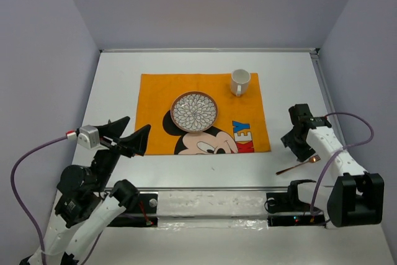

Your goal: Set the dinner table for one person

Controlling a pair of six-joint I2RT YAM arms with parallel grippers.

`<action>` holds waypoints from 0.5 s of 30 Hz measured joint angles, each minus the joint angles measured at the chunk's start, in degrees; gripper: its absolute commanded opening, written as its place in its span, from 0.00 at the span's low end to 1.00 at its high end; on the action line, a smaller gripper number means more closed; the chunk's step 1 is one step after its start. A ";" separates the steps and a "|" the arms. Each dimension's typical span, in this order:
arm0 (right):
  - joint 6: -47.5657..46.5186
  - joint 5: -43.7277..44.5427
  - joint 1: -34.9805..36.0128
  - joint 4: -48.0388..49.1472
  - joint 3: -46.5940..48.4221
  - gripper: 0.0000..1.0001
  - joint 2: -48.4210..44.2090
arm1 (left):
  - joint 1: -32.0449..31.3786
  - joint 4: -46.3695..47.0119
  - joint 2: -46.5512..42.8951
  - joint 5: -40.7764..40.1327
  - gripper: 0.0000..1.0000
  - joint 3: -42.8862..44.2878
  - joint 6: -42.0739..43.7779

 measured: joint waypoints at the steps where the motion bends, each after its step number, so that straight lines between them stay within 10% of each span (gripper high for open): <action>1: 0.42 0.17 -0.48 -0.50 0.07 0.72 0.83 | -0.68 -0.31 -0.76 -0.72 0.99 0.00 0.00; 8: 7.23 0.46 -1.05 -4.02 1.86 0.98 8.11 | -5.14 -1.42 -4.33 -6.19 0.99 0.11 -0.24; 15: 16.37 0.35 -1.05 -4.94 0.55 1.00 4.44 | -10.93 -2.71 -4.33 -9.84 0.99 0.15 -0.44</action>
